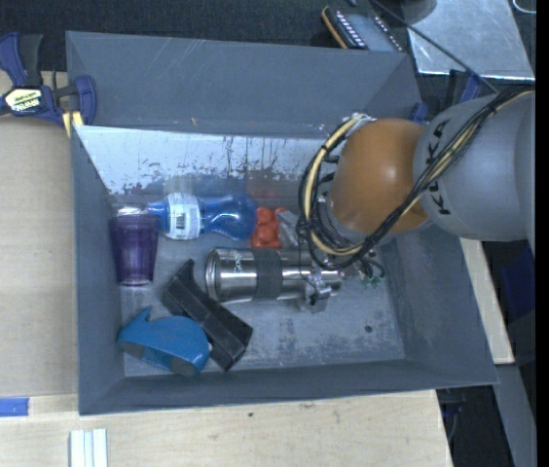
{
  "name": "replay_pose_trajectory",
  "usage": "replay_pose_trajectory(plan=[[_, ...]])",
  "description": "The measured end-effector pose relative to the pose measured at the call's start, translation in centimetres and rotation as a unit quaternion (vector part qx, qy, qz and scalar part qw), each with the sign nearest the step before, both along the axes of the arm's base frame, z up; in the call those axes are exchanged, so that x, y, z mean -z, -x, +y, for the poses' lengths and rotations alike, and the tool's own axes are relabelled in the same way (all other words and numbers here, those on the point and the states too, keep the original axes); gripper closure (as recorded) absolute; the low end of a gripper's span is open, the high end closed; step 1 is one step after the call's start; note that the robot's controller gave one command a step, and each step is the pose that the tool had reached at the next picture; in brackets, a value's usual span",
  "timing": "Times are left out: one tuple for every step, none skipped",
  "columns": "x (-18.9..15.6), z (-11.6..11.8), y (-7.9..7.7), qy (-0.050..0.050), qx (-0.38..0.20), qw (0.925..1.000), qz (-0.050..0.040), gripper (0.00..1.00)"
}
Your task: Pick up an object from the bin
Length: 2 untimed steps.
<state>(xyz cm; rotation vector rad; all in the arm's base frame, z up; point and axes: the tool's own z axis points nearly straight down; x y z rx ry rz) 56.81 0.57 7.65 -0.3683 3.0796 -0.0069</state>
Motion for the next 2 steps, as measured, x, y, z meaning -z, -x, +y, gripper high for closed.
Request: replay_pose_trajectory(plan=[[0.18, -0.36, -1.40, -0.005, 0.055, 0.9984, 0.0116, 1.00], [0.19, -0.36, -1.40, -0.005, 0.055, 0.9984, 0.0117, 1.00]])
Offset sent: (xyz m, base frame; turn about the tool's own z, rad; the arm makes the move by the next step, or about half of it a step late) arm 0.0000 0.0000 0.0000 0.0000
